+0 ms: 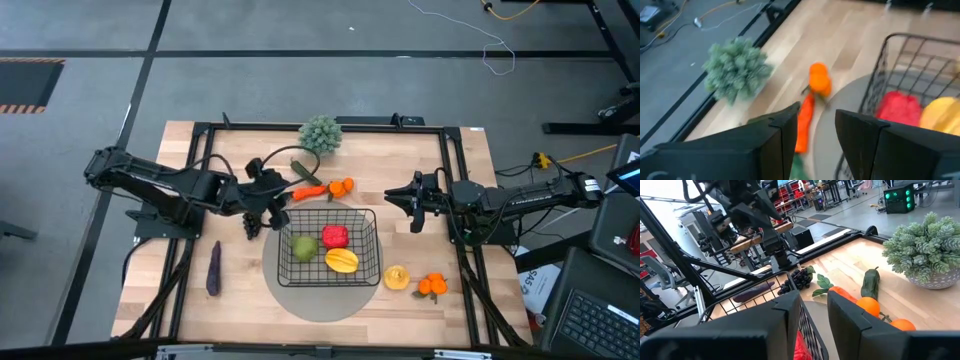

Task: Build produce basket
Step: Put the green chili pepper into the black wire basket

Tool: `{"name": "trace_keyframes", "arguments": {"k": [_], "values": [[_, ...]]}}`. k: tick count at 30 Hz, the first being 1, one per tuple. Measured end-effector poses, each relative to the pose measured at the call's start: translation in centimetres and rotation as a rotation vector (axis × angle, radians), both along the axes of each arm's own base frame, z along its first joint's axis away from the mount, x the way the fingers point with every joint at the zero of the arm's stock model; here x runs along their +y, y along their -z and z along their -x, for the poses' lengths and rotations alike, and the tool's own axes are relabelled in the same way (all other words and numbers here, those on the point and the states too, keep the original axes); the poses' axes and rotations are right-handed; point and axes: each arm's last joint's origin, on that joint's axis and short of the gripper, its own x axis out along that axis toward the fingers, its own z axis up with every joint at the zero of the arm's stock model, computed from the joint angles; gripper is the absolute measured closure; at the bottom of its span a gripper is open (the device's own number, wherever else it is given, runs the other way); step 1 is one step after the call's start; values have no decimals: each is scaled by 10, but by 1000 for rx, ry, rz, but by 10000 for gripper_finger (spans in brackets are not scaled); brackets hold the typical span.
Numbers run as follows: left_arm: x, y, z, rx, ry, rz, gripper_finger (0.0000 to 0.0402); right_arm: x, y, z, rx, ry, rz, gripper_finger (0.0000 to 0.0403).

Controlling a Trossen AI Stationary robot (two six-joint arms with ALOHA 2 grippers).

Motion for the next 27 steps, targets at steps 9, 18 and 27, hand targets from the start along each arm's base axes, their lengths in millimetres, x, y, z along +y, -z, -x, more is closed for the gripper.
{"name": "trace_keyframes", "arguments": {"k": [9,18,27], "values": [[56,6,-2,61,-100,106,282,-1,0,0,0,26,-2,306],[119,36,-14,165,-85,317,282,-1,0,0,-3,26,-4,306],[150,77,-23,343,83,484,282,-1,0,0,-2,26,-6,306]]}}
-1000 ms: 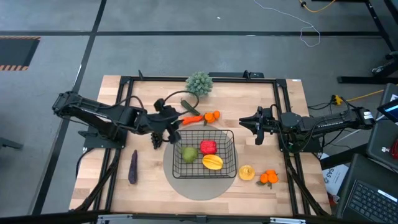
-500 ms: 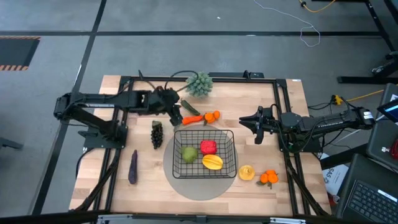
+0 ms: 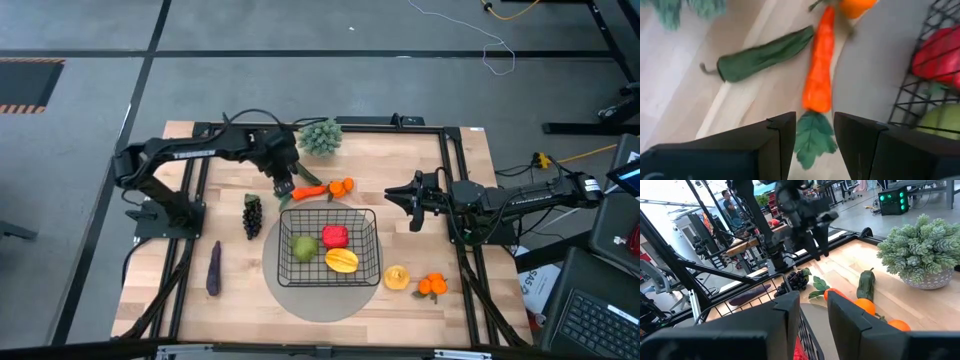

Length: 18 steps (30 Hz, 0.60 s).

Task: Build produce basket
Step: Put the green chili pepper into the black wire basket

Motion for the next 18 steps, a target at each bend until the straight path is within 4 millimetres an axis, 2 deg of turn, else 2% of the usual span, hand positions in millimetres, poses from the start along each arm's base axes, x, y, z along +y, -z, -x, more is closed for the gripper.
{"name": "trace_keyframes", "arguments": {"k": [9,13,18], "values": [[35,30,-1,91,-92,10,282,0,0,0,1,0,0,306],[47,43,-8,129,39,-136,282,0,0,0,1,0,1,306],[52,55,-20,125,215,-251,282,0,0,0,1,0,1,306]]}}
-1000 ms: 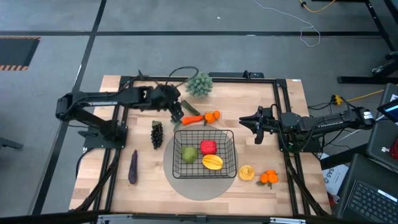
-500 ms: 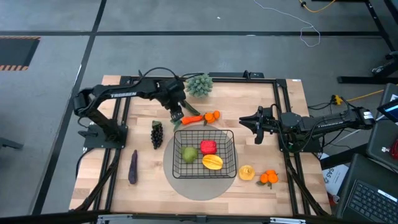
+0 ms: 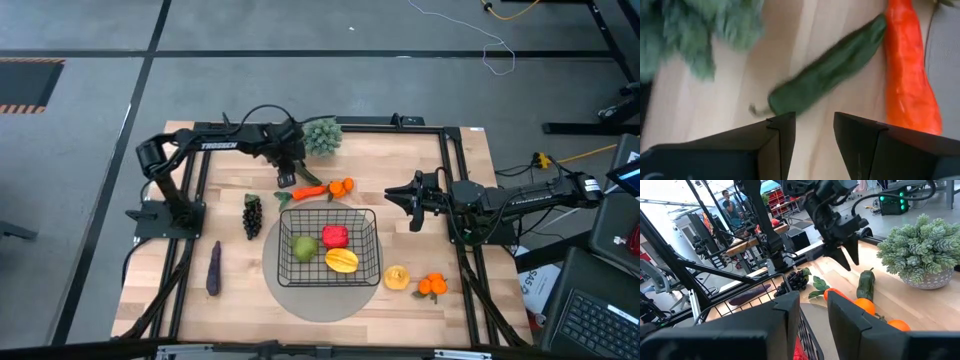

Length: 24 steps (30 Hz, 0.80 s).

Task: Build produce basket
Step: Put the green chili pepper into the black wire basket

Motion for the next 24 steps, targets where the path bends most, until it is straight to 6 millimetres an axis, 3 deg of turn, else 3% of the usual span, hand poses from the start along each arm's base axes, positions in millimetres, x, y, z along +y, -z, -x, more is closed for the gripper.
{"name": "trace_keyframes", "arguments": {"k": [9,17,24], "values": [[-4,3,-16,11,160,-201,282,0,0,0,4,0,3,306],[-18,6,-22,47,249,-222,248,0,0,0,5,0,3,306],[-18,24,-25,104,255,-196,213,0,1,0,6,0,2,306]]}}
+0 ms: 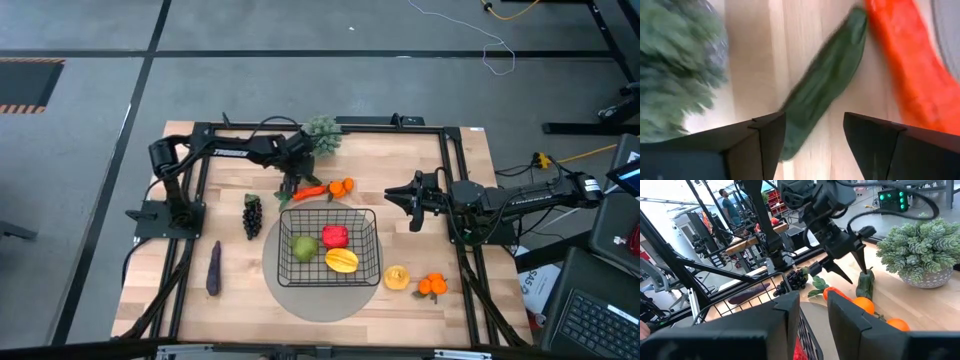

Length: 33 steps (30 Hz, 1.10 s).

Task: Build produce basket
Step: Put the green chili pepper into the black wire basket

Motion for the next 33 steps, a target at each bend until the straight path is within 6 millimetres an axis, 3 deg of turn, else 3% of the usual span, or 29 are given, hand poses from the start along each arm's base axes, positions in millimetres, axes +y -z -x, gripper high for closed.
{"name": "trace_keyframes", "arguments": {"k": [16,25,33], "values": [[0,8,-7,33,80,-93,212,0,1,0,17,0,5,306],[0,27,-7,109,75,-59,213,0,2,0,17,-1,3,306],[-1,27,-8,98,28,-44,215,0,2,0,24,0,1,306]]}}
